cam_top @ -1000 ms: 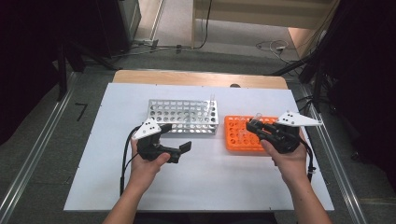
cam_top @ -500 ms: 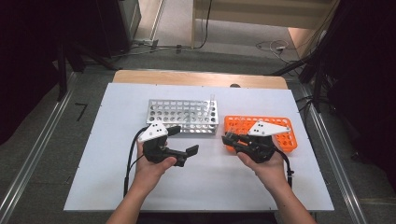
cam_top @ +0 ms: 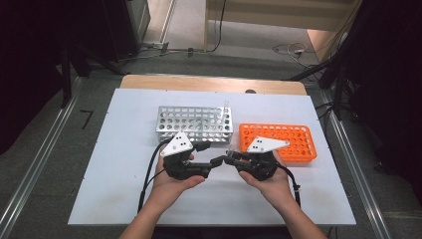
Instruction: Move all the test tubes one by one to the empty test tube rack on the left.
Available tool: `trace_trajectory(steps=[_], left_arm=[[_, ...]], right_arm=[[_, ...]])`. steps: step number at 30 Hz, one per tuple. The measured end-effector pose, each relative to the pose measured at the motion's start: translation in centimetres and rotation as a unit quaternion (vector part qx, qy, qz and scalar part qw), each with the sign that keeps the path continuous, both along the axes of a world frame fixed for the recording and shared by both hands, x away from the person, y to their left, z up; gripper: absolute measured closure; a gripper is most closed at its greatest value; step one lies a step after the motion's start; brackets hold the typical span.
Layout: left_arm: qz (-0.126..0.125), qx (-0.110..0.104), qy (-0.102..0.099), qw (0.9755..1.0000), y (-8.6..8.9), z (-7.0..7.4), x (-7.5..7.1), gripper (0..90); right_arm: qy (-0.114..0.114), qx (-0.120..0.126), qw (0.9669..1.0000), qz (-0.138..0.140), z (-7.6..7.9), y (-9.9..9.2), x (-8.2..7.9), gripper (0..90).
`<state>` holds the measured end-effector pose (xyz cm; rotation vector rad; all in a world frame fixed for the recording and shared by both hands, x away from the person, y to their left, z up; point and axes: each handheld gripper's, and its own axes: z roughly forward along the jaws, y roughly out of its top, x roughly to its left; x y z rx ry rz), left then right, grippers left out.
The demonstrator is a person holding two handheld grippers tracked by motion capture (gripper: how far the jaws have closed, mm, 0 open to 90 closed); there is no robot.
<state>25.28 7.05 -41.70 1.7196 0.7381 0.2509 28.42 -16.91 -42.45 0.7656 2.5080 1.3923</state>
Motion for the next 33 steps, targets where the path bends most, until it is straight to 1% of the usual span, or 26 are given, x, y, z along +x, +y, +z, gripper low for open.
trace_trajectory(steps=[7, 15, 18, 22, 29, 33], left_arm=[[-0.008, 0.005, -0.004, 0.9999, -0.9, -0.1, -0.3, 50.7], [-0.016, 0.014, -0.009, 0.9997, -1.3, -0.3, -0.5, 66.8], [-0.014, 0.020, -0.011, 0.9996, -1.4, -0.3, -0.5, 69.6], [-0.012, 0.020, -0.012, 0.9997, -1.4, -0.3, -0.5, 72.8], [-0.009, 0.028, -0.020, 0.9994, -1.4, -0.4, -0.5, 74.9], [-0.006, 0.027, -0.021, 0.9994, -1.4, -0.4, -0.5, 75.9]], right_arm=[[0.000, -0.010, 0.9997, 0.021, -0.5, 1.4, -0.7, 74.3], [0.005, -0.011, 0.9992, 0.038, -0.6, 2.2, -1.3, 74.3], [0.005, -0.008, 0.9992, 0.039, -0.5, 2.2, -1.3, 74.3], [0.006, -0.006, 0.9991, 0.041, -0.4, 2.1, -1.3, 74.3], [0.010, -0.006, 0.9990, 0.042, -0.5, 2.2, -1.3, 74.3], [0.010, -0.003, 0.9990, 0.044, -0.5, 2.1, -1.3, 73.9]])
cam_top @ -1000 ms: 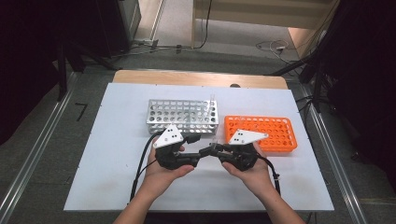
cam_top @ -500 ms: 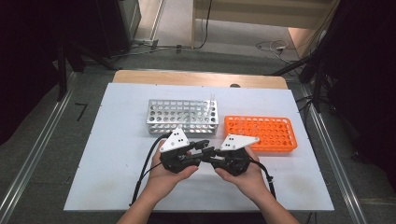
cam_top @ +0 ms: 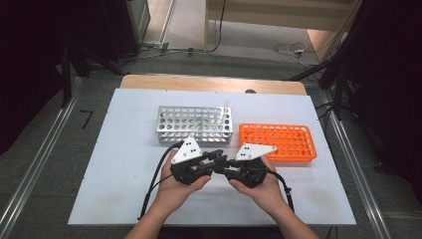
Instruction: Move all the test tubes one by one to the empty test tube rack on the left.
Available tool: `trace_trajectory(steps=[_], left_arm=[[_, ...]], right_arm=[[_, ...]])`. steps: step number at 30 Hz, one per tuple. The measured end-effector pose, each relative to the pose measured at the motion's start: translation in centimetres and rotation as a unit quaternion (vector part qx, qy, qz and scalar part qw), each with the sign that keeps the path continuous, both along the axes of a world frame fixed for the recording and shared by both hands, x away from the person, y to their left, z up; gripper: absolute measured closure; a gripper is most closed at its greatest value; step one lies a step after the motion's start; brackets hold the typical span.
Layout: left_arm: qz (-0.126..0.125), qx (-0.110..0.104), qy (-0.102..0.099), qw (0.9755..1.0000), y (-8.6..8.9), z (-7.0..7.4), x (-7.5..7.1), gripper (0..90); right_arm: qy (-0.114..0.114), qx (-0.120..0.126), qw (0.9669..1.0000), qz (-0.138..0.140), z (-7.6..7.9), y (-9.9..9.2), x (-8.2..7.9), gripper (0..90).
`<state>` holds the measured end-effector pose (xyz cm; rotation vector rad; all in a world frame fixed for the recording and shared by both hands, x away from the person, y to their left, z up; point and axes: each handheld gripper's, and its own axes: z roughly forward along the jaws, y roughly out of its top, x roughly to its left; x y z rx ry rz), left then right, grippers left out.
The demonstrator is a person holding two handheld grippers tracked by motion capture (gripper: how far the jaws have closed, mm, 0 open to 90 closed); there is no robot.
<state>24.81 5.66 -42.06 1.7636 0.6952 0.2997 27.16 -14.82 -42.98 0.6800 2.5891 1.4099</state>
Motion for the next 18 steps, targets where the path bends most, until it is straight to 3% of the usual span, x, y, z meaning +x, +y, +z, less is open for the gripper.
trace_trajectory(steps=[4, 8, 11, 15, 18], left_arm=[[0.003, -0.008, 0.003, 1.0000, 0.1, 0.0, 0.2, 76.0], [0.007, -0.013, 0.007, 0.9999, 0.3, 0.1, 0.5, 76.1], [0.011, -0.015, 0.005, 0.9998, 0.5, 0.4, 0.9, 76.1], [0.019, -0.023, 0.001, 0.9996, 0.8, 0.8, 1.4, 76.1], [0.022, -0.025, -0.001, 0.9994, 1.1, 1.3, 1.9, 76.1]], right_arm=[[-0.003, 0.005, 1.0000, -0.003, 0.0, -0.3, 0.0, 70.4], [-0.006, 0.010, 0.9998, -0.013, 0.1, -1.1, 0.2, 49.2], [-0.020, 0.009, 0.9994, -0.028, 0.2, -2.0, 0.2, 33.6], [-0.024, 0.024, 0.9989, -0.033, 0.2, -3.3, 0.2, 17.2], [-0.034, 0.022, 0.9981, -0.046, 0.1, -4.1, -0.3, 6.2]])
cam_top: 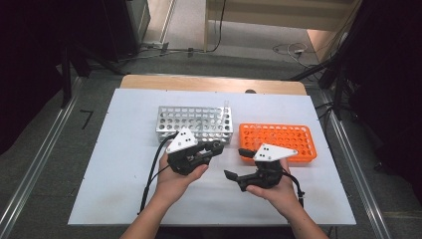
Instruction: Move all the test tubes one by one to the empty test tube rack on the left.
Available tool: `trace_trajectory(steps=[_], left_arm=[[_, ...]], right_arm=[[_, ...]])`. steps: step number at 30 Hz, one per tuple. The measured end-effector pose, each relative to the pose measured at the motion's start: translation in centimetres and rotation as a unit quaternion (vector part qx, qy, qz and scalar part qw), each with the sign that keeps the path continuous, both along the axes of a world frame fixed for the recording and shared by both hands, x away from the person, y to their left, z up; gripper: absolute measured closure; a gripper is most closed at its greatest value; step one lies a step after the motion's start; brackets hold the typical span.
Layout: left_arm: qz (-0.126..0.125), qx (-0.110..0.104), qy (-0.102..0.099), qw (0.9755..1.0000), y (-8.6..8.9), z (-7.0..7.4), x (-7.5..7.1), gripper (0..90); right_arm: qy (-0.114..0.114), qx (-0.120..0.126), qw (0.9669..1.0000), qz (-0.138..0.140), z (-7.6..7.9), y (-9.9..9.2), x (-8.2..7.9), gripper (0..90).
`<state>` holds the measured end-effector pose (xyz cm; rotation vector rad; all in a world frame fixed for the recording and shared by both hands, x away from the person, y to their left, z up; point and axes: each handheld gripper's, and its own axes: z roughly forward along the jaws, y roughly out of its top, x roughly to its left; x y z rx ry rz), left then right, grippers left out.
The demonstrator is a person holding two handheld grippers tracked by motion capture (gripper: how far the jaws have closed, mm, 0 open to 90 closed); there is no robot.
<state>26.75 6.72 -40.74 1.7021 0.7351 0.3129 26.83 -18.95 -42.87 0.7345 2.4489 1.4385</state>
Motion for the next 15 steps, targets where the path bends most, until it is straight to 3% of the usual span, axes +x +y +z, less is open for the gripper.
trace_trajectory(steps=[5, 15], left_arm=[[0.006, -0.004, -0.004, 1.0000, 0.3, 0.7, 1.1, 76.1], [0.024, -0.006, 0.004, 0.9997, 0.7, 0.5, 3.6, 76.1]], right_arm=[[0.002, 0.021, 0.9997, 0.008, -0.1, -1.9, -0.3, 5.3], [-0.006, 0.019, 0.9992, -0.034, -0.7, -6.0, -0.8, 2.5]])
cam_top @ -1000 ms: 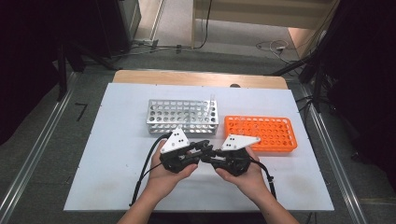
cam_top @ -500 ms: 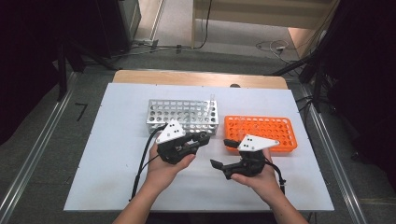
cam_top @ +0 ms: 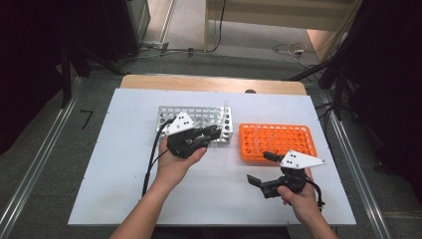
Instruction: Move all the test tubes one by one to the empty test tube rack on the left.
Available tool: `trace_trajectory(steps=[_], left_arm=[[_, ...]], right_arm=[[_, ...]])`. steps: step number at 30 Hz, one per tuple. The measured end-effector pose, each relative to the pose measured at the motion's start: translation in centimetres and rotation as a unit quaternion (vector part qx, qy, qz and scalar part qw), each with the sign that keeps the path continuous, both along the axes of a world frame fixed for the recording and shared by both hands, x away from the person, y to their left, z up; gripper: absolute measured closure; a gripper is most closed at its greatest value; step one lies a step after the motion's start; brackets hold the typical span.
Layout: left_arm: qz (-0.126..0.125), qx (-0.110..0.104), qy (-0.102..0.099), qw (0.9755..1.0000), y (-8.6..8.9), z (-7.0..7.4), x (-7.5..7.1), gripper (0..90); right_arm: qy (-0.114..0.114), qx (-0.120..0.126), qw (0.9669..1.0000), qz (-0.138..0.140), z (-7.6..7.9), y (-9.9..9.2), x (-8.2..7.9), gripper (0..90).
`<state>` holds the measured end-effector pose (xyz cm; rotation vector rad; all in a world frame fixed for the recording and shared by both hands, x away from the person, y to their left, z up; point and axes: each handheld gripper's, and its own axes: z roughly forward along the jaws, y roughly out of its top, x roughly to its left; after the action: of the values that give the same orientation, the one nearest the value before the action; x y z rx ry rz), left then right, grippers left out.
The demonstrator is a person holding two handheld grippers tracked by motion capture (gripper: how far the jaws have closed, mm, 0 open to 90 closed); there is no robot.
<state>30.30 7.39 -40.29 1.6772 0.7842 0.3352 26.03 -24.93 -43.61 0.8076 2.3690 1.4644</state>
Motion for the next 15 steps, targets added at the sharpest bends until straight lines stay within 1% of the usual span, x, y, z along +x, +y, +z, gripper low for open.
trace_trajectory(steps=[1, 5, 7, 8, 10, 11, 12, 15], left_arm=[[0.003, 0.001, 0.002, 1.0000, 0.1, 0.0, 0.3, 76.1], [0.016, -0.011, 0.006, 0.9998, 0.4, 0.0, 1.4, 76.2], [0.023, -0.014, 0.006, 0.9996, 0.6, 0.1, 2.0, 76.1], [0.024, -0.013, 0.005, 0.9996, 0.6, 0.2, 2.2, 76.1], [0.028, -0.010, 0.003, 0.9995, 0.7, 0.4, 2.8, 76.1], [0.030, -0.010, 0.003, 0.9995, 0.8, 0.5, 3.1, 76.2], [0.032, -0.008, 0.002, 0.9995, 0.8, 0.6, 3.3, 76.1], [0.039, -0.007, -0.001, 0.9992, 0.9, 0.8, 4.0, 76.1]], right_arm=[[-0.002, 0.000, 1.0000, -0.004, -0.1, -0.4, -0.1, 2.6], [-0.002, 0.001, 0.9998, -0.020, -0.2, -1.9, -0.4, 2.6], [0.002, 0.005, 0.9996, -0.027, -0.3, -2.6, -0.6, 2.6], [0.002, 0.005, 0.9996, -0.027, -0.3, -3.0, -0.7, 2.6], [0.005, 0.001, 0.9993, -0.037, -0.4, -3.7, -0.9, 2.2], [0.004, -0.002, 0.9989, -0.047, -0.5, -3.9, -1.0, 0.0], [0.001, -0.005, 0.9985, -0.055, -0.5, -4.2, -1.1, 0.0], [0.003, -0.003, 0.9978, -0.066, -0.6, -5.1, -1.1, 0.0]])
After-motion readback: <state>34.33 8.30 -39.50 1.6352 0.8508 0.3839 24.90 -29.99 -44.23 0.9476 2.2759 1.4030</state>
